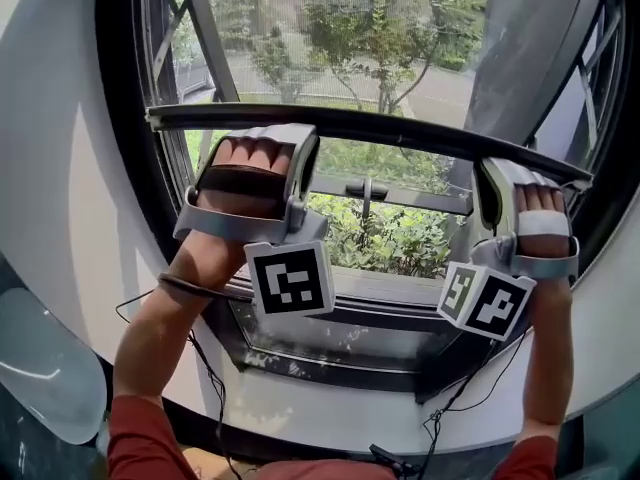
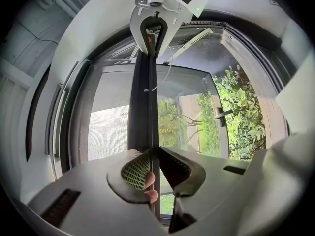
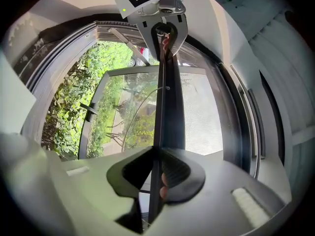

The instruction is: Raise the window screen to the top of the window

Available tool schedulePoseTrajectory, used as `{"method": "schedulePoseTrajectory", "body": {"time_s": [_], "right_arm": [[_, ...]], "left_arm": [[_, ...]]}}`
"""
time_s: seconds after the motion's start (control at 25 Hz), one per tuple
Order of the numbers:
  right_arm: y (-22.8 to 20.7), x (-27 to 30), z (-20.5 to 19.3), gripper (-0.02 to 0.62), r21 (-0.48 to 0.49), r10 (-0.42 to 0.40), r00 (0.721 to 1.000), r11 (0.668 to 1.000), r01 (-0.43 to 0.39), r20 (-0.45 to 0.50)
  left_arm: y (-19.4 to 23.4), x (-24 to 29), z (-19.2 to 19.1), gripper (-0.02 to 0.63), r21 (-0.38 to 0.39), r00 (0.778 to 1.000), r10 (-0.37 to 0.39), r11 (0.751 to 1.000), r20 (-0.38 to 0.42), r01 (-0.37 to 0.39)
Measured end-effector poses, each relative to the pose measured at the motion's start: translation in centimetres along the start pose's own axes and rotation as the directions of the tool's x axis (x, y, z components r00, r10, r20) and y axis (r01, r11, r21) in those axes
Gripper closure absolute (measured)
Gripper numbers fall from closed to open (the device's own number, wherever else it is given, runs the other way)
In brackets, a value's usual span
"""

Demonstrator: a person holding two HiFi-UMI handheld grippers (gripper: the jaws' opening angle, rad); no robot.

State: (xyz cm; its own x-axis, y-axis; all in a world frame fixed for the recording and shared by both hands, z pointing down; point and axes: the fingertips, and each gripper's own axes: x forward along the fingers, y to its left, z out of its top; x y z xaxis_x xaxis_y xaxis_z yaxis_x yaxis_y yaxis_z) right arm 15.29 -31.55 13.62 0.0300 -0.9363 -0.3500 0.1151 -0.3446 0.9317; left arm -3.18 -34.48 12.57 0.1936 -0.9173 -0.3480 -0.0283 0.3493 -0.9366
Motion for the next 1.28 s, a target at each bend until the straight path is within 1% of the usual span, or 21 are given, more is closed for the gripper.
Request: {"method": "schedulePoseTrajectory", "body": {"time_s": [0.12,0.32,0.56,0.84,0.92,1.0,1.08,1.16,1.28], "right_arm": [[-1.4,0.4,-0.1,0.529,-0.020,-0.025,1.000,1.000,0.025,-0.013],[-5.9,2.2,-0.5,0.528,-0.026,-0.060,0.998,0.998,0.059,-0.025],[-7.6,3.1,-0.6,0.529,-0.049,-0.084,0.996,0.995,0.082,-0.032],[-12.9,5.4,-1.4,0.529,-0.039,-0.147,0.987,0.989,0.144,-0.061],[-14.0,5.8,-1.5,0.529,-0.041,-0.146,0.987,0.989,0.144,-0.067],[-14.3,6.0,-1.4,0.529,-0.051,-0.121,0.990,0.992,0.118,-0.069],[-14.5,5.8,-1.4,0.528,-0.072,-0.115,0.991,0.991,0.110,-0.070],[-15.5,6.0,-1.5,0.529,-0.062,-0.138,0.988,0.989,0.135,-0.062],[-17.6,6.8,-1.7,0.532,-0.040,-0.176,0.982,0.984,0.174,-0.061]], "left_arm": [[1.4,0.4,-0.1,0.541,0.009,1.000,0.027,1.000,-0.007,-0.027],[6.1,2.1,-0.3,0.538,0.026,0.998,0.069,0.997,-0.013,-0.069],[7.6,2.8,-0.6,0.538,0.020,0.995,0.101,0.995,-0.026,-0.101],[12.6,5.1,-0.7,0.537,0.016,0.988,0.153,0.988,-0.035,-0.152],[13.6,5.5,-0.6,0.537,0.009,0.988,0.150,0.989,-0.031,-0.149],[13.7,5.7,-0.5,0.537,-0.001,0.993,0.114,0.993,-0.018,-0.114],[13.9,5.6,-0.5,0.537,0.012,0.995,0.102,0.995,-0.009,-0.102],[14.8,5.8,-0.7,0.537,0.027,0.992,0.128,0.991,-0.016,-0.127],[16.3,6.7,-0.8,0.537,0.005,0.991,0.129,0.992,-0.030,-0.129]]}}
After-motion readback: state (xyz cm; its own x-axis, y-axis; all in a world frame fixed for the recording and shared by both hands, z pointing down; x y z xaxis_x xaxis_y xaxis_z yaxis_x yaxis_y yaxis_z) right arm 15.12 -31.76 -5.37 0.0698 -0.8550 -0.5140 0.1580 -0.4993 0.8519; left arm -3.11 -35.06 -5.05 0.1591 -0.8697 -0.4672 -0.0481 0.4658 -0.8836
